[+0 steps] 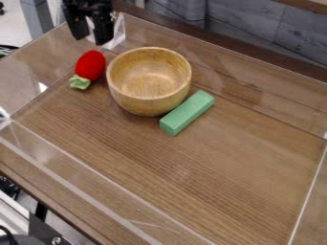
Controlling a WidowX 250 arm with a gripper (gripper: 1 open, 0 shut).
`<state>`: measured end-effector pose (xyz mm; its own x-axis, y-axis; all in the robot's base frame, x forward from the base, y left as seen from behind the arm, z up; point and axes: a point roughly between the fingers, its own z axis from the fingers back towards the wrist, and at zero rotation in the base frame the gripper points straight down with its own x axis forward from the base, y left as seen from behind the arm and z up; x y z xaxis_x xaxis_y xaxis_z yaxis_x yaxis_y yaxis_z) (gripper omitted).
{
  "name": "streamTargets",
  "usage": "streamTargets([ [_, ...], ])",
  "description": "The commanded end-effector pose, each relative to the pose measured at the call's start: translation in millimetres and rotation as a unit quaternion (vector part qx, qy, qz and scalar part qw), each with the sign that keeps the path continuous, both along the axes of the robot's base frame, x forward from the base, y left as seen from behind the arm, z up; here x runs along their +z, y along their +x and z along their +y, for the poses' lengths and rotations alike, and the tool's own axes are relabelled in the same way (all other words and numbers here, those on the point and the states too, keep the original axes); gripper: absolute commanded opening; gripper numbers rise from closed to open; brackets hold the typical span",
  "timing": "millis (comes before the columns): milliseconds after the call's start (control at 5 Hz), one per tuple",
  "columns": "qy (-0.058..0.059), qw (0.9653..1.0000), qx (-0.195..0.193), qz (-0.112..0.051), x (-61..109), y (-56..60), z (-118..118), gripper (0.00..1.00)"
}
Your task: Move the red fruit to the right
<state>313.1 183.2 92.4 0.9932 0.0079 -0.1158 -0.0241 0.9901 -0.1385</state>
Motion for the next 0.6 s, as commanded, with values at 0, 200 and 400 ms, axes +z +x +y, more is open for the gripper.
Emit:
streamTargets([
  [0,0.008,0.9999,0.009,-0.010,1.0,1.7,-5,1.00],
  [200,0.007,0.9994,0.033,-0.004,-3.6,-4.9,4,1.00],
  [400,0.006,0.9985,0.054,0.001,-6.4,-12.7,14,1.00],
])
